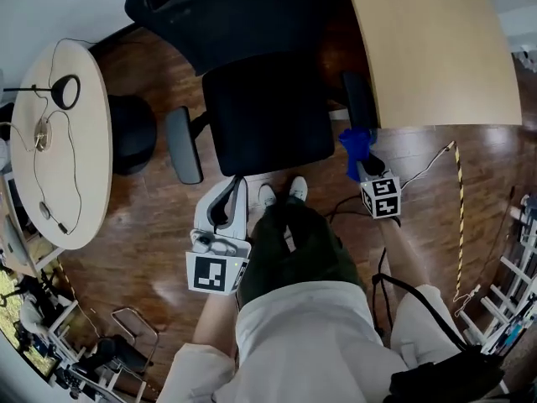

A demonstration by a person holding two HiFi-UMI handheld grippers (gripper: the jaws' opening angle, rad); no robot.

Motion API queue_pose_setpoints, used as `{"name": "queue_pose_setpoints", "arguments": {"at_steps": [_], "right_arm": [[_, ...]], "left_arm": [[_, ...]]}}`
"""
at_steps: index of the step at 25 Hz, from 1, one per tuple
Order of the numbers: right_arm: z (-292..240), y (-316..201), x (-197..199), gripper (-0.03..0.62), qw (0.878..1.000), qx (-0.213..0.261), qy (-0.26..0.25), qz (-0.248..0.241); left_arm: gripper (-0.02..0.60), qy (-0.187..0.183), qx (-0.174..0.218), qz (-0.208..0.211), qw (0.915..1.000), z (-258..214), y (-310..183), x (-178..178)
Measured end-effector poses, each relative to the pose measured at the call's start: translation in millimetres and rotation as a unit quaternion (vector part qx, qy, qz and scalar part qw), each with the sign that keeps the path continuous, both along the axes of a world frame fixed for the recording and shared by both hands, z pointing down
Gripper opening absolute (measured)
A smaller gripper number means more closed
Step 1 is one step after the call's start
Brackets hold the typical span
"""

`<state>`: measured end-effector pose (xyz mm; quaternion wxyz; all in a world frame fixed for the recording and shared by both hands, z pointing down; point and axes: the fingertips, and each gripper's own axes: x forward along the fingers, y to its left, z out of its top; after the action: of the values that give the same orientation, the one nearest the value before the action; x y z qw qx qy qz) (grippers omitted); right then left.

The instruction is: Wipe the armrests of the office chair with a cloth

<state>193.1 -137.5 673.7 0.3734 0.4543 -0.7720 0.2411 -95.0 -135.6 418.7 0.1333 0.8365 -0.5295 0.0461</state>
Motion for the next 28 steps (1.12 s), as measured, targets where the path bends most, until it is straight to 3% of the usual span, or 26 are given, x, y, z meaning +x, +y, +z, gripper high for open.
{"name": "queue_pose_setpoints", "arguments": {"at_steps": [3,6,9,11,14,16,19,21,25,26,28], "right_arm": [[-44.0,-10.9,-83.2,0.086,0.991,0.015,-0.096,-0.094],[-79.4,-12.3,-202.8,0.086,0.960,0.002,-0.184,-0.213],[-86.9,-24.4,-323.9,0.086,0.931,-0.006,-0.218,-0.292],[-74.3,-53.6,-396.6,0.087,0.928,0.004,-0.202,-0.312],[-23.4,-107.8,-469.4,0.086,0.943,-0.002,-0.146,-0.300],[8.1,-123.1,-489.5,0.086,0.948,-0.026,-0.109,-0.298],[17.1,-88.0,-496.0,0.086,0.936,-0.062,-0.112,-0.327],[6.6,-25.8,-488.6,0.086,0.920,-0.086,-0.133,-0.359],[-5.8,121.7,-458.2,0.086,0.871,-0.167,-0.201,-0.415],[-10.3,135.6,-450.7,0.086,0.868,-0.157,-0.222,-0.415],[-23.0,124.3,-435.5,0.086,0.880,-0.092,-0.261,-0.386]], "left_arm": [[0.000,-0.008,0.008,-0.046,0.9989,-5.0,8.5,-27.8],[0.000,-0.018,0.001,-0.093,0.9955,2.8,26.0,-65.4],[0.000,-0.022,-0.031,-0.117,0.9924,24.6,49.9,-104.2],[0.000,-0.034,-0.045,-0.131,0.9898,38.3,70.3,-133.9],[0.000,-0.029,-0.054,-0.162,0.9848,48.9,98.3,-170.3],[0.000,-0.026,-0.064,-0.170,0.9830,58.6,113.4,-181.8],[0.000,-0.023,-0.077,-0.176,0.9812,72.9,123.4,-191.9],[0.000,-0.017,-0.082,-0.178,0.9805,81.0,122.8,-197.4],[0.000,-0.002,-0.075,-0.166,0.9832,90.4,105.2,-200.6],[0.000,-0.001,-0.071,-0.161,0.9845,93.7,97.9,-200.8],[0.000,-0.002,-0.065,-0.150,0.9866,104.0,84.3,-199.7]]}}
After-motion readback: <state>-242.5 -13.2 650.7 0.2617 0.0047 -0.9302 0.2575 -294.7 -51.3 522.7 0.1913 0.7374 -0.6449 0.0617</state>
